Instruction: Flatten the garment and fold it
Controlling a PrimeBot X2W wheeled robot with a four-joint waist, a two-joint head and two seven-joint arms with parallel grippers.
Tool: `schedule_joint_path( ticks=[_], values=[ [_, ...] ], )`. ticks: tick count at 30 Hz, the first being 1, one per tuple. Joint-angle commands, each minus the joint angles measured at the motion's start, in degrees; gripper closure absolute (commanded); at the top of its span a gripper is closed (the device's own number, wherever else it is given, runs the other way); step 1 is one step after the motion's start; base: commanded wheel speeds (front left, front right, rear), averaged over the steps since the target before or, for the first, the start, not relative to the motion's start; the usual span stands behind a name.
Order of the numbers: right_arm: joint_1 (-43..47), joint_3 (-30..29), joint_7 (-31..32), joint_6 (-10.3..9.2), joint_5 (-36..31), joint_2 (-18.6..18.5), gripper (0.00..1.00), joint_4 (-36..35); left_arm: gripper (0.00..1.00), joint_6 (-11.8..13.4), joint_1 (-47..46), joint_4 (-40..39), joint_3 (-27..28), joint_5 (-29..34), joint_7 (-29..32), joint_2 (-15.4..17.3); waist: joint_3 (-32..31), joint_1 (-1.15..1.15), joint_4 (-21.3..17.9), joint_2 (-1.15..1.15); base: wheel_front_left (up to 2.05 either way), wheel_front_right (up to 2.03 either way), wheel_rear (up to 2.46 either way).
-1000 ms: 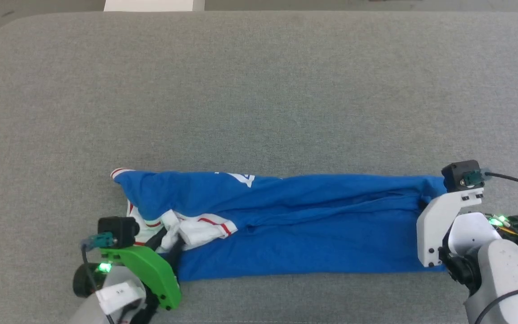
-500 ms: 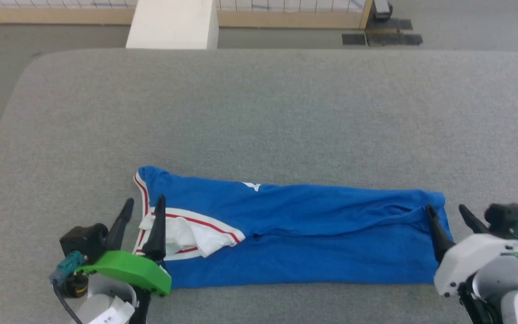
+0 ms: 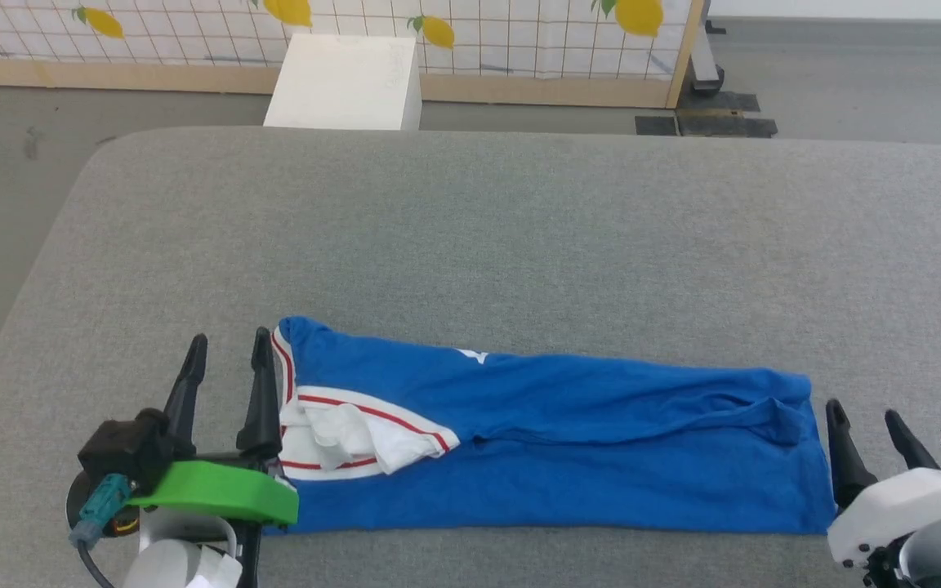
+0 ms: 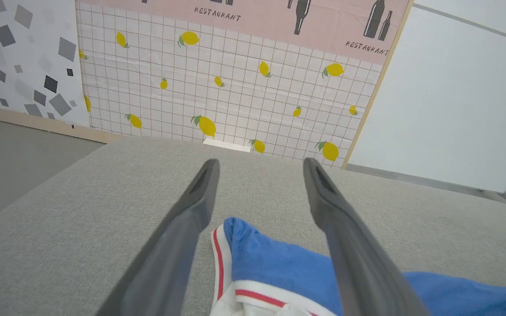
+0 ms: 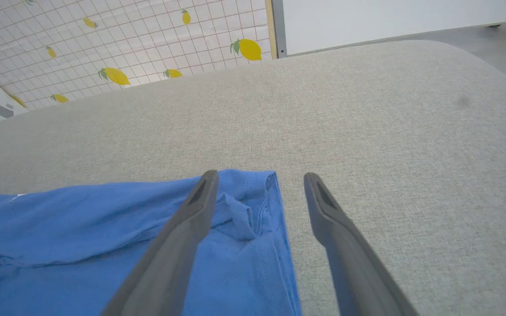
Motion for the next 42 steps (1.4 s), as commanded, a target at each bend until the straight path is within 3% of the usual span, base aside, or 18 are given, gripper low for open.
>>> schedule_joint_path(
  ticks=[1,12,24,29,30,31,34,38,42],
  values=[
    [-0.66,-0.58,0.36,-0.09,0.77,0.11,0.00,1.30,0.00,-0.62,0.81,0.56,0.83,1.15,-0.21,-0.53,-0.30,0.00,-0.03,0.00,0.00,0.00,0.00],
    [-10.67,-3.02,12.64,-0.09,-2.11,0.11,0.00,14.51,0.00,-2.43,0.54,3.38,3.82,6.25,-0.21,-2.46,-0.60,0.00,-0.66,0.00,0.00,0.00,0.00],
    [-20.94,-4.85,27.74,-0.09,-7.65,0.11,0.00,27.88,0.00,-3.10,-0.95,4.21,3.83,7.45,-0.21,-3.18,1.08,0.00,0.44,0.00,0.00,0.00,0.00],
    [-22.30,-4.53,33.92,-0.09,-6.46,0.11,0.00,32.25,0.00,-3.17,-1.04,4.33,3.86,7.71,-0.21,-3.30,1.49,0.00,0.86,0.00,0.00,0.00,0.00],
    [-22.48,-4.16,34.86,-0.09,-5.44,0.11,0.06,32.91,0.00,-3.18,-1.05,4.38,3.91,7.71,-0.21,-3.32,1.51,0.00,0.89,0.00,0.00,0.00,0.00],
    [-22.54,-3.63,35.54,-0.09,-4.68,0.11,0.40,33.34,0.00,-3.19,-1.06,4.39,3.97,7.72,-0.21,-3.34,1.52,0.00,0.89,0.00,0.00,0.00,0.00],
    [-22.58,-1.92,36.04,-0.09,-2.26,0.11,1.00,33.53,0.00,-3.21,-1.03,4.47,4.13,7.74,-0.21,-3.38,1.50,0.00,0.80,0.00,0.00,0.00,0.00],
    [-22.28,-1.68,33.46,-0.09,-1.14,0.11,1.00,32.00,0.00,-3.22,-0.96,4.40,4.16,7.65,-0.21,-3.43,1.50,0.00,0.47,0.00,0.00,0.00,0.00],
    [-21.65,-3.92,30.16,-0.09,-4.05,0.11,1.00,29.59,0.00,-3.23,-1.05,4.30,4.15,7.70,-0.21,-3.45,1.66,0.00,0.15,0.00,0.00,0.00,0.00]
  ],
)
